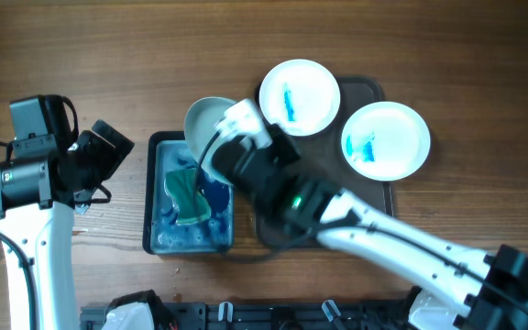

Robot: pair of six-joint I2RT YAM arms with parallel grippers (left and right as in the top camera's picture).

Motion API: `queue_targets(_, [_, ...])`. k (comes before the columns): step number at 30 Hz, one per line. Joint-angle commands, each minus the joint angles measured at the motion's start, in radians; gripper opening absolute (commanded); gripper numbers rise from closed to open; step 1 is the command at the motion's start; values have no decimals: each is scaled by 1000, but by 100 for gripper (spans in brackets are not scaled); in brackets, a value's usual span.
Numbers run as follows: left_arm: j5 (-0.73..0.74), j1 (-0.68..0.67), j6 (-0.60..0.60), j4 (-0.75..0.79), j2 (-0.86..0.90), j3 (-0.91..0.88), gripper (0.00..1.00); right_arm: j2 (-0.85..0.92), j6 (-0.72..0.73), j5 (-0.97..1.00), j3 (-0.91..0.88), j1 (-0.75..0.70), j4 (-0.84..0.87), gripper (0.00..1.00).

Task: Clean dirty plates on tray and stack at the side
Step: 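Carry the plate right and set it on the table beside the tray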

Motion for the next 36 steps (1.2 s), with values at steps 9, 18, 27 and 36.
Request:
queue_targets(9, [5, 6, 6, 0, -6, 13, 100, -217, 414, -901, 17, -736, -256, 4])
queue_targets(18, [5, 6, 6, 0, -6, 13, 100, -143, 347, -811, 15, -1368, -509, 4])
queue_targets(27, [5, 6, 6, 0, -6, 13, 100, 60, 351, -535, 15, -1644, -511, 4])
queue_targets(36, [5, 6, 6, 0, -6, 13, 100, 175, 351, -494, -38, -1609, -538, 5])
